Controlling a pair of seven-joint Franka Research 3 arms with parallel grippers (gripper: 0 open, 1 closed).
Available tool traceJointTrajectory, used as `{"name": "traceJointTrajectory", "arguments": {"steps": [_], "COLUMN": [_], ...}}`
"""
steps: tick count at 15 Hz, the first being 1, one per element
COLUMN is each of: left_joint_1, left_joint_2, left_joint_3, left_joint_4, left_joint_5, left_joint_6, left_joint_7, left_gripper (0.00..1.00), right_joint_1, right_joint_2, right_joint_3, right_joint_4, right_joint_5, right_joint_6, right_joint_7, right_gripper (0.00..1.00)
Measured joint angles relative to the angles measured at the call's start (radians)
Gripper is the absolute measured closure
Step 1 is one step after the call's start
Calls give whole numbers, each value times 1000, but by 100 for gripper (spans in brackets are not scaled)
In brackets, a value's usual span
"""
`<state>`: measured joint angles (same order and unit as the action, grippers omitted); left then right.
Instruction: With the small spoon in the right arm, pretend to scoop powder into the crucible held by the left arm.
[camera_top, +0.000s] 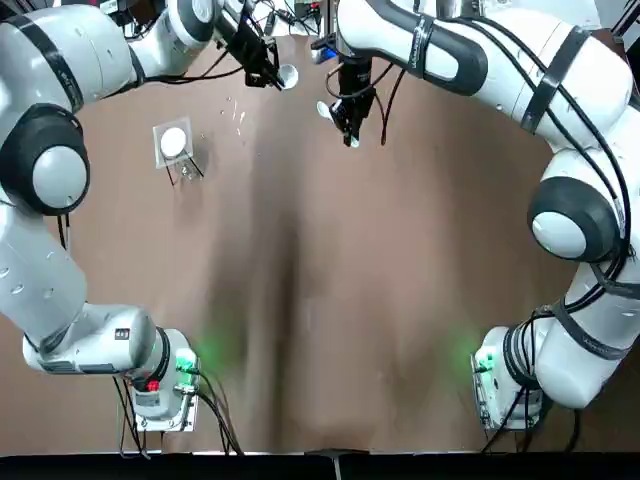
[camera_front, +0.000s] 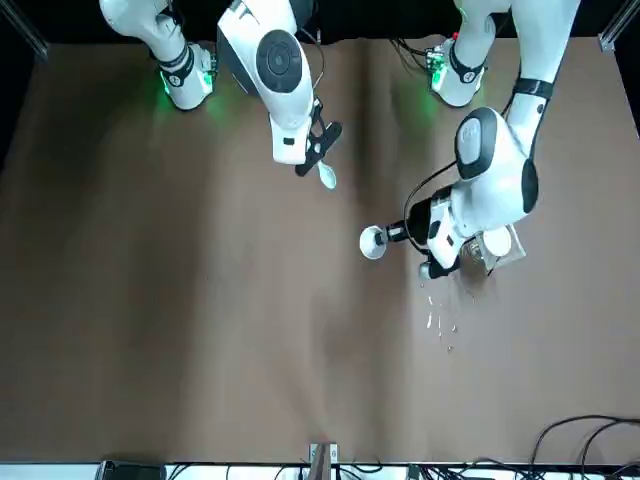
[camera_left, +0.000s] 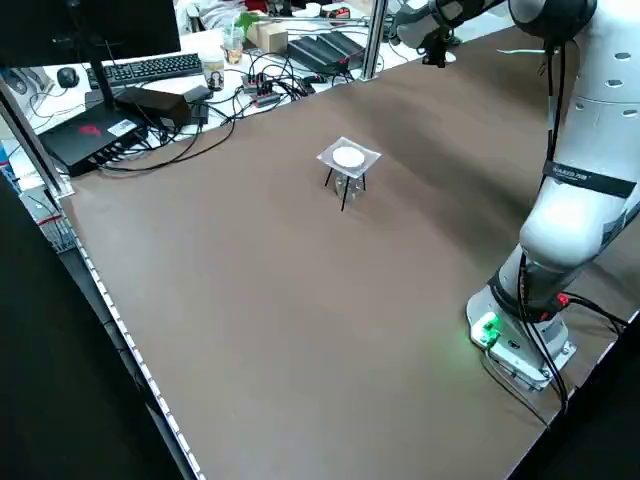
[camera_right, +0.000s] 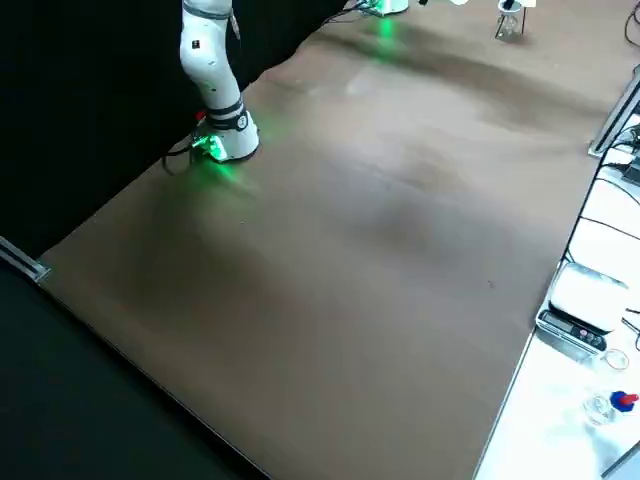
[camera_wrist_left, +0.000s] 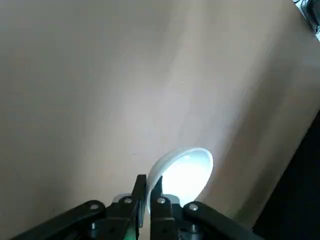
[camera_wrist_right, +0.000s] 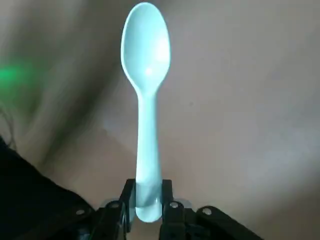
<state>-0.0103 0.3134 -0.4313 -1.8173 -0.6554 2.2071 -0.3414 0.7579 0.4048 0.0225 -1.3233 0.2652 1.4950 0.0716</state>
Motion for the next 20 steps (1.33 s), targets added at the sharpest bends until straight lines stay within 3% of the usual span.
{"name": "traceJointTrajectory", "arguments": {"steps": [5, 8, 20], "left_joint_1": [-19, -23, -23], "left_joint_2": [7, 7, 7], "left_joint_3": [0, 0, 0], "left_joint_4": [0, 0, 0], "left_joint_5": [0, 0, 0], "left_joint_6": [7, 7, 8], "left_joint_7": [-17, -19, -19], "left_gripper": [93, 93, 93], "right_joint_1": [7, 15, 23], "right_joint_2": [80, 132, 170], "right_joint_3": [4, 12, 28], "right_joint_4": [97, 134, 151], "right_joint_5": [50, 58, 66], "right_joint_6": [18, 96, 261], "right_joint_7": [47, 99, 179], "right_gripper": [75, 75, 75]}}
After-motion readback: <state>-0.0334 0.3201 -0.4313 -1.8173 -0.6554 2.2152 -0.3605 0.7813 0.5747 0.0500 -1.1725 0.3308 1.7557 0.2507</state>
